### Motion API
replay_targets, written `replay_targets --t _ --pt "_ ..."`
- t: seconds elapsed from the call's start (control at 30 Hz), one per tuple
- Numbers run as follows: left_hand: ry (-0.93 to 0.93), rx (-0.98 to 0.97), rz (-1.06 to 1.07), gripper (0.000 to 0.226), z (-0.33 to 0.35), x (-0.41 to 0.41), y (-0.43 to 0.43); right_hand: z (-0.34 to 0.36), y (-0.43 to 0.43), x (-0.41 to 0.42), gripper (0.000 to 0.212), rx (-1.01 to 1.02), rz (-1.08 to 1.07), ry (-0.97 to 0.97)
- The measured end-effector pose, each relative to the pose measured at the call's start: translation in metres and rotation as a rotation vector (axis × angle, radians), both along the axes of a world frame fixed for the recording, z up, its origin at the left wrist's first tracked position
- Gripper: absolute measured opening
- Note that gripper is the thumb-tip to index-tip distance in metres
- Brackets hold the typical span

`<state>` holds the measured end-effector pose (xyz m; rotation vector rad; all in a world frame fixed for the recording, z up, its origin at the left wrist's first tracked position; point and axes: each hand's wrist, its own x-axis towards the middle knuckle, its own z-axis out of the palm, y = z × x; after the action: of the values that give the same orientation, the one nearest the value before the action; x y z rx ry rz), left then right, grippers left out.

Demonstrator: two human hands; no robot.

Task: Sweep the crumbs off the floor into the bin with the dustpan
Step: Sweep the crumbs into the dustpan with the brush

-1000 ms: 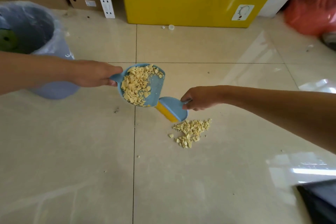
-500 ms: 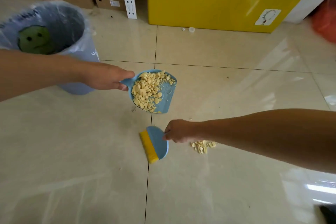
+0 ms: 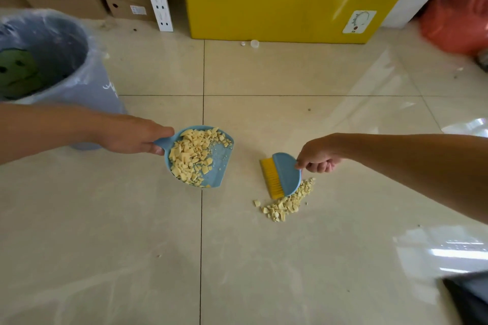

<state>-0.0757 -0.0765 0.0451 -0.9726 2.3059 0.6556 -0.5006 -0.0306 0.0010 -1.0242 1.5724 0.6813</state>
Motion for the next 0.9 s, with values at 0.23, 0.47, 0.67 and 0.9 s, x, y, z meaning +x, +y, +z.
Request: replay_targets --t 0.23,0.47,0.67,0.9 --pt "-0.037 0.028 -0.077 0.019 -0.009 -0.013 0.014 0.04 -0.01 -0.029 0.035 -0.065 -0.221 -0.349" --pt "-0.115 0.012 -0.048 0.02 -0.021 -0.032 0.049 0.062 -0.021 -0.033 0.021 -0.786 0.396 0.2" --pt "-0.138 -0.003 -0.07 0.028 -0.041 -0.046 0.084 0.053 0.018 -0.008 0.017 -0.472 0.636 0.401" --pt "-0.07 -0.073 0.057 0.029 -0.074 -0.053 0.117 0.034 0.045 0.013 0.032 -0.287 0.526 0.289"
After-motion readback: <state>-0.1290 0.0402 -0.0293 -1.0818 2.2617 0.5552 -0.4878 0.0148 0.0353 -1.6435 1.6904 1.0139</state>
